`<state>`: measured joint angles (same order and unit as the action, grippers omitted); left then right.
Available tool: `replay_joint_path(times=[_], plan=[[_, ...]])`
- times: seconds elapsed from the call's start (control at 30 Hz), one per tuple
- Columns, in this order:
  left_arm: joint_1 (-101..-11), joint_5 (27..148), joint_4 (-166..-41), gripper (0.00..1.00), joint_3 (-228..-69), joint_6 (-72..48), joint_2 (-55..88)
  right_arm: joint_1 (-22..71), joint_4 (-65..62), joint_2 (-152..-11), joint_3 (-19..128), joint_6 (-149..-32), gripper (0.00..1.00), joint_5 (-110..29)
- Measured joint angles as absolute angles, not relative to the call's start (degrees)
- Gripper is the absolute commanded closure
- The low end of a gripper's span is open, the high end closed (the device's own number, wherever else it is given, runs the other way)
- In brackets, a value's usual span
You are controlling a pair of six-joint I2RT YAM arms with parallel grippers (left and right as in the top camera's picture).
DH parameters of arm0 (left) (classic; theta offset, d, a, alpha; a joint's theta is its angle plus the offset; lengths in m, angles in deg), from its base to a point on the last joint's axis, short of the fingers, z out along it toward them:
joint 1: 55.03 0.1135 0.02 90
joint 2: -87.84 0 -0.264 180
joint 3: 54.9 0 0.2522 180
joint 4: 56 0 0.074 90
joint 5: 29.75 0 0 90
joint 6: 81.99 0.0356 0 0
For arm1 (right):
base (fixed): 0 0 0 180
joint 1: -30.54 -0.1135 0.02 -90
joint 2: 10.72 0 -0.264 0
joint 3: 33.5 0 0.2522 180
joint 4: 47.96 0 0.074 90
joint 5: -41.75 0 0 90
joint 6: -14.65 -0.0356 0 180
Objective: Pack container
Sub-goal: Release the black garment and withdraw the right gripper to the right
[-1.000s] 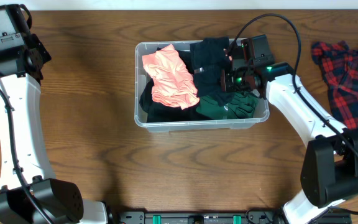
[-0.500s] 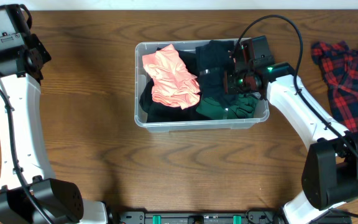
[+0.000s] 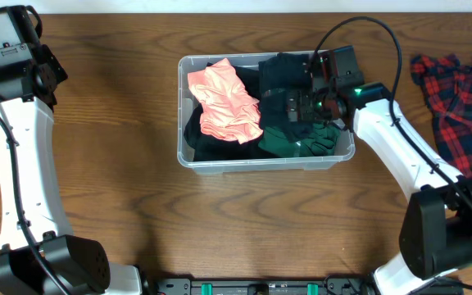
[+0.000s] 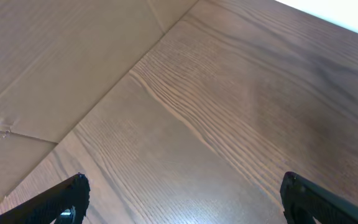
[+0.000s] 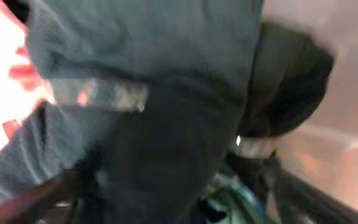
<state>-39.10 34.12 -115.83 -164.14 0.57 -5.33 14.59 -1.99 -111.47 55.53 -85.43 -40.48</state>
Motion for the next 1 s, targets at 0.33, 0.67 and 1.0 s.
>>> replay_joint_path(times=[0.33,0.67,1.0], plan=[[-39.10,34.12,-115.83,0.02,-164.14,0.59,-5.33,14.59,-12.22,-105.22,55.53,-78.61,0.07,-46.45],[-39.10,34.12,-115.83,0.02,-164.14,0.59,-5.33,14.59,-16.11,-104.76,55.53,-77.41,0.99,-46.23],[-39.10,34.12,-115.83,0.02,-164.14,0.57,-5.33,14.05,-21.46,-114.49,55.53,-76.78,0.99,-42.06]])
